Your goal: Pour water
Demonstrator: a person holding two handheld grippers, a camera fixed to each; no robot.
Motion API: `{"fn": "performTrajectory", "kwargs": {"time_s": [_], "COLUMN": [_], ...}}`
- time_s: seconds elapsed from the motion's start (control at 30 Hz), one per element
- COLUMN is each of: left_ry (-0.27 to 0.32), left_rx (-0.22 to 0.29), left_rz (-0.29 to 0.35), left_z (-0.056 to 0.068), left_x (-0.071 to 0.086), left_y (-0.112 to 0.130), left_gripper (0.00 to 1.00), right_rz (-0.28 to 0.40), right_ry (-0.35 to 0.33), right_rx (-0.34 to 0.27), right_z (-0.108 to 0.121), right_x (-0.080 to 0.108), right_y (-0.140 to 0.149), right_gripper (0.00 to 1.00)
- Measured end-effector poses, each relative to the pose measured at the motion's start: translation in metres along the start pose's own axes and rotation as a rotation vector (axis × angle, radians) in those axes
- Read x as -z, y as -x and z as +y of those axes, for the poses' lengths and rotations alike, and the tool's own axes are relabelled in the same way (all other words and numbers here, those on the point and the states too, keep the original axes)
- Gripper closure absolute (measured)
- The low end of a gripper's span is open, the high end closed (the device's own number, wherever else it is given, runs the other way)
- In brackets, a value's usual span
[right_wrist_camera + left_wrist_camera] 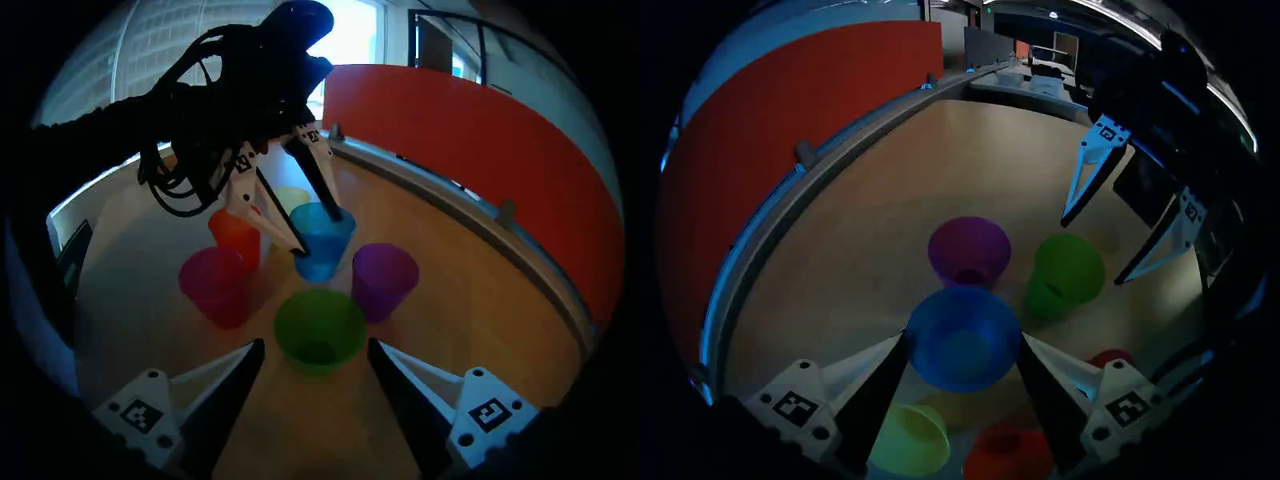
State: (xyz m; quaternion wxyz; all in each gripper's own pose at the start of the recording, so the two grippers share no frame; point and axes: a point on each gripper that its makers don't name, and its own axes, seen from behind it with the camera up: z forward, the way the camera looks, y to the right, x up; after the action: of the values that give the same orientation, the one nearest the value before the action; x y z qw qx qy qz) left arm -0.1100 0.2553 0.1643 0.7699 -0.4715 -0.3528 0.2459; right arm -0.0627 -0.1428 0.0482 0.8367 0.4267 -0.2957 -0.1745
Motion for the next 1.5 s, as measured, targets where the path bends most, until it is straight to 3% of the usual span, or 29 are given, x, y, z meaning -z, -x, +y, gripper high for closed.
{"fn": "performTrajectory", "kwargs": {"time_s": [0.6,1.5], "left_ry": [-0.077,-0.236], "left_rx": [0.06,0.092], "left_rz": [0.183,0.487], "left_z": [-0.014,-0.011], "left_x": [0.053,0.132], "left_y": [-0.029,-0.072], "left_gripper": [0.11,0.11], "right_rz": [0.015,0.058], "right_ry": [0.03,0.071], "right_rx": [-0.011,-0.014], "right_z": [0.004,-0.004], "right_x": [0.009,0.018], "right_y": [-0.004,-0.016], "right_gripper": [0.0,0.0]}}
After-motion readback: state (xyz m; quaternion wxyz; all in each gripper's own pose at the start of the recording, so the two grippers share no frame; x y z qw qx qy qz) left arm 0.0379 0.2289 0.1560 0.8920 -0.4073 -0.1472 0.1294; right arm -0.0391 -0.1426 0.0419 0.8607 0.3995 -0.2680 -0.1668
